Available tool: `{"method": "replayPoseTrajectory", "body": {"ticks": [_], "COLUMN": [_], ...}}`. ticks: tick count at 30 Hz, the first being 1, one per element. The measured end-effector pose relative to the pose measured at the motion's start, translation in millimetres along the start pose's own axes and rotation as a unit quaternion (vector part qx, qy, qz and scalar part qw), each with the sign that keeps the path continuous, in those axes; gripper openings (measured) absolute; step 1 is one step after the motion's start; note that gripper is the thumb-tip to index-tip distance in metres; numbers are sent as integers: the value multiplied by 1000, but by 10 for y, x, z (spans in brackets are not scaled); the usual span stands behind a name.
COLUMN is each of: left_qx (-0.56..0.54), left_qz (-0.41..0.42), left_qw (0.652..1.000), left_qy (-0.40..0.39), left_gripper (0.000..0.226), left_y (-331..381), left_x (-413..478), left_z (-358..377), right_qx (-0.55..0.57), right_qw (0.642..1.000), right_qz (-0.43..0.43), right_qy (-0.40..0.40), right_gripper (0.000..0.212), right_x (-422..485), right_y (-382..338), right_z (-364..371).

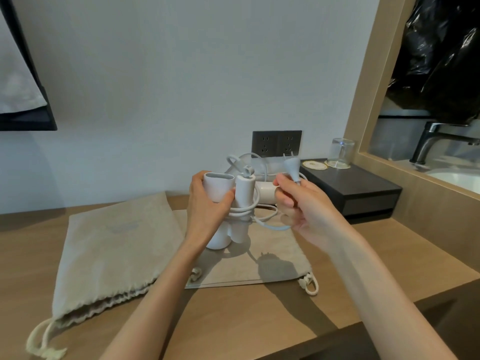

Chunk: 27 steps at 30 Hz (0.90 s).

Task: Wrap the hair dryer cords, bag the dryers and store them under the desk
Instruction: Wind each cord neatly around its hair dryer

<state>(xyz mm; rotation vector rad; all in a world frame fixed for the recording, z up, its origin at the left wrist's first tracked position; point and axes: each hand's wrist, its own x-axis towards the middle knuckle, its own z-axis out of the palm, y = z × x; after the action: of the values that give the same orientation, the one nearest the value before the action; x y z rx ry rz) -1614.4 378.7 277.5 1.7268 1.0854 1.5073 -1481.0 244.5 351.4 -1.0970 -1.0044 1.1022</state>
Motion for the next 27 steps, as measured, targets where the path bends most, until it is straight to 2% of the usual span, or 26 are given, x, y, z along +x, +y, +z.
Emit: {"method": "replayPoseTrajectory", "body": {"ticks": [3,5,7,11,18,24,27], "left_qx": [-13,18,61,90,100,110,103], "left_qz": [46,111,159,163,191,202,201], "left_qw": [999,994,985,981,973,968,969], "left_qy": [-3,-5,-17,-58,-83,-98,-102], "left_gripper": [69,60,53,55,55,51,52], "left_y": [16,33,35,41,84,113,88], "left_x": [-12,-25,-24,-25,-86,-114,-88], "left_z": [-8,-10,-8,-11,41,41,39], "right_qx": [26,45,-34,-221,-327,-286,-203], "right_qw": [999,998,997,968,944,958,978], "right_qz": [21,24,4,-43,-18,22,30], "right_qy": [6,31,69,114,45,-6,33], "right_gripper": [28,28,22,18,28,21,13], "right_x": [41,60,80,181,419,487,472], "right_y": [15,39,70,52,-52,-109,-81], "right_z": [-95,-147,-162,-123,-33,-82,-78]}}
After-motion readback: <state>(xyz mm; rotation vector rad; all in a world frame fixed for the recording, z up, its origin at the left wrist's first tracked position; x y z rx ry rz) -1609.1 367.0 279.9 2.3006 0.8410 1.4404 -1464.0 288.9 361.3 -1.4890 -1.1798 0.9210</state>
